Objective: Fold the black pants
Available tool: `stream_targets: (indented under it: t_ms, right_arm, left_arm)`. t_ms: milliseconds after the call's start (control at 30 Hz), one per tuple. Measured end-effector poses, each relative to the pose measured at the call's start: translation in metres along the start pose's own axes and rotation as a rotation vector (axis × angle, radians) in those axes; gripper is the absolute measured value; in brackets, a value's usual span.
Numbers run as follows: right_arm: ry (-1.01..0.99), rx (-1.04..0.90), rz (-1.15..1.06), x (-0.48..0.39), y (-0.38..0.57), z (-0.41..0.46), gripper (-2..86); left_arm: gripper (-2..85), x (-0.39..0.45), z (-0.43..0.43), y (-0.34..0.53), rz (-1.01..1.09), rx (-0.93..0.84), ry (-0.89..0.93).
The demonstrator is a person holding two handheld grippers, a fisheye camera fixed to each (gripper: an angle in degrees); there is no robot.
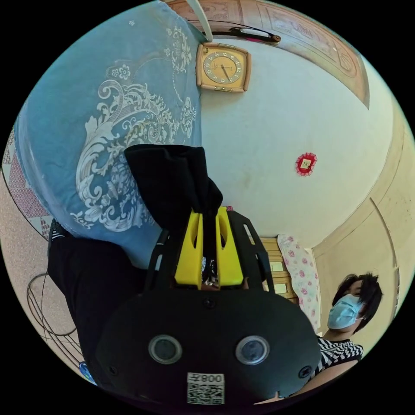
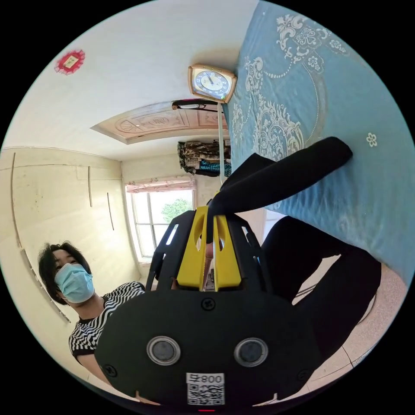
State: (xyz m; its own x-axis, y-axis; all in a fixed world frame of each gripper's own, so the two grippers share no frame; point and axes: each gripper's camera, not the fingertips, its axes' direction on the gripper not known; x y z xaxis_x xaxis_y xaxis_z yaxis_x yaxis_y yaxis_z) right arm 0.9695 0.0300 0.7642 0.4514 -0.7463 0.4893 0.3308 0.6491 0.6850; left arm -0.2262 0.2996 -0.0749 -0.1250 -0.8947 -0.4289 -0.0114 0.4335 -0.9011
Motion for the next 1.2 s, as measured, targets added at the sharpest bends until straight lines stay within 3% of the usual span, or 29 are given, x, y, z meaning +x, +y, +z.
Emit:
stream_targets:
  t_ms: [667, 1200]
  right_arm:
    - [-0.089, 0.338, -0.181, -0.031, 0.242, -0.249, 0.4]
    - [-0.063, 0.496, -0.263, -0.056, 0.308, -0.484, 0.6]
  left_arm:
    - [5.0, 0.135, 0.269, 0.125, 0.183, -0.396, 0.021]
    - [4.9, 0.218, 0.570, 0.157, 0.251, -0.587, -0.014]
